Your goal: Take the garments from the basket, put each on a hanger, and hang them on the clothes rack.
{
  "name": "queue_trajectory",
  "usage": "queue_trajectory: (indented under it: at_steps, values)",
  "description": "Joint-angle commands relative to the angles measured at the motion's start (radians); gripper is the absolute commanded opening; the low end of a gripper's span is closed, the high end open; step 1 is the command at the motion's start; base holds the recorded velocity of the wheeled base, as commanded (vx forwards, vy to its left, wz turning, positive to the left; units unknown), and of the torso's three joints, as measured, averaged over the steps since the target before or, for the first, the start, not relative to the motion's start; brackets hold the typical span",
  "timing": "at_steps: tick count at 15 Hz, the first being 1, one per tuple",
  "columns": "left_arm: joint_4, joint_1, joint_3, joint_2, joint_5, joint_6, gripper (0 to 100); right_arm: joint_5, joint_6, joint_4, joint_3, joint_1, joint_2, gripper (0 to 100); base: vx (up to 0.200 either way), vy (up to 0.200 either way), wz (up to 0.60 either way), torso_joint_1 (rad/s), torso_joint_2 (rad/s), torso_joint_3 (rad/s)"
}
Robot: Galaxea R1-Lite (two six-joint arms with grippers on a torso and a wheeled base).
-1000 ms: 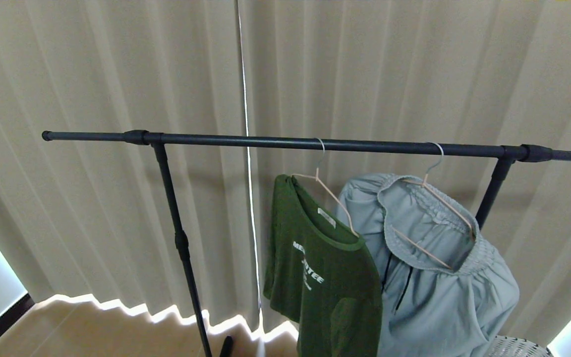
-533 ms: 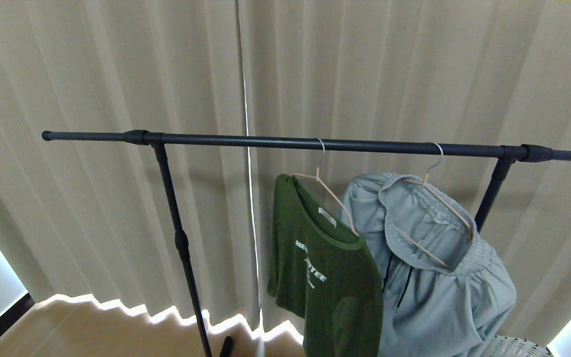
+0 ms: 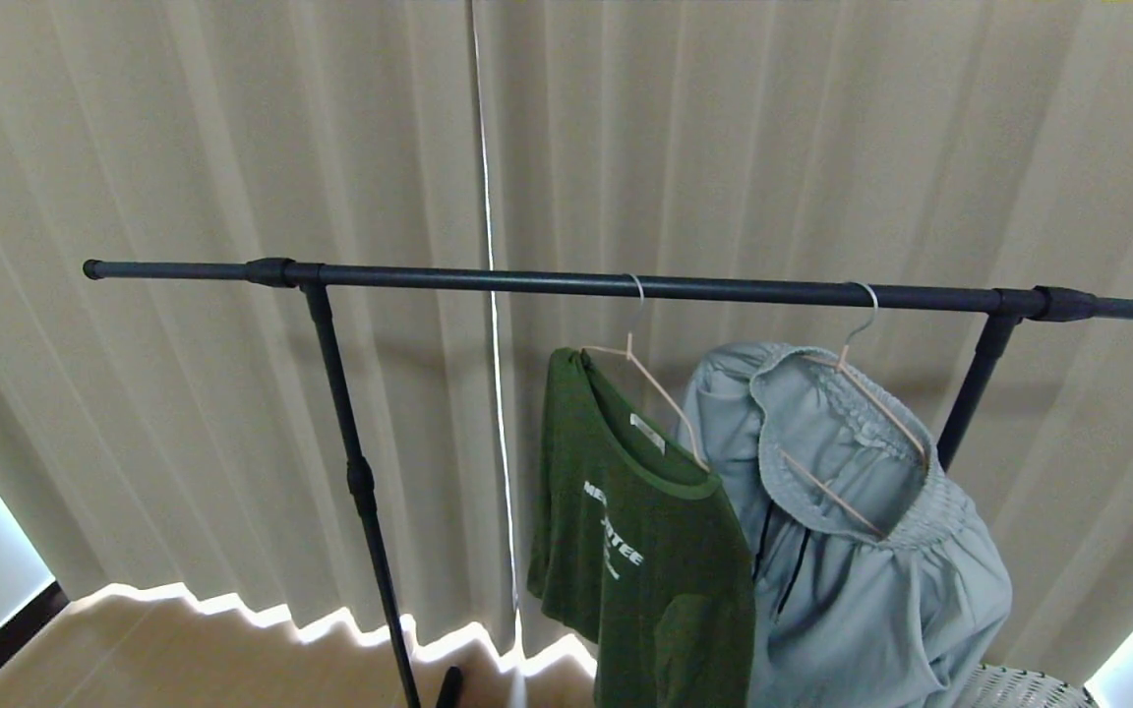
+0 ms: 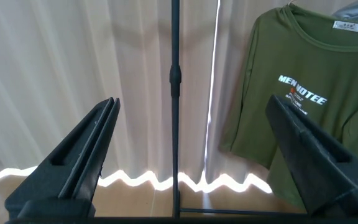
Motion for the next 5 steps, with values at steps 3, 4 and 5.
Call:
queue_trajectory:
  at_steps: [3,4,5]
  values:
    - [-0.001,0.000,0.000,0.000,0.000,0.000,100,0.005,0.028,0.000,-0.001,0.000,-0.001,100,0.000,0.000,0.00,0.000,0.00,0.000]
    - [-0.001,0.000,0.000,0.000,0.000,0.000,100,0.005,0.028,0.000,-0.001,0.000,-0.001,100,0.000,0.000,0.00,0.000,0.00,0.000]
    - [-0.001,0.000,0.000,0.000,0.000,0.000,100,0.007,0.032,0.000,-0.001,0.000,-0.001,100,0.000,0.000,0.00,0.000,0.00,0.000]
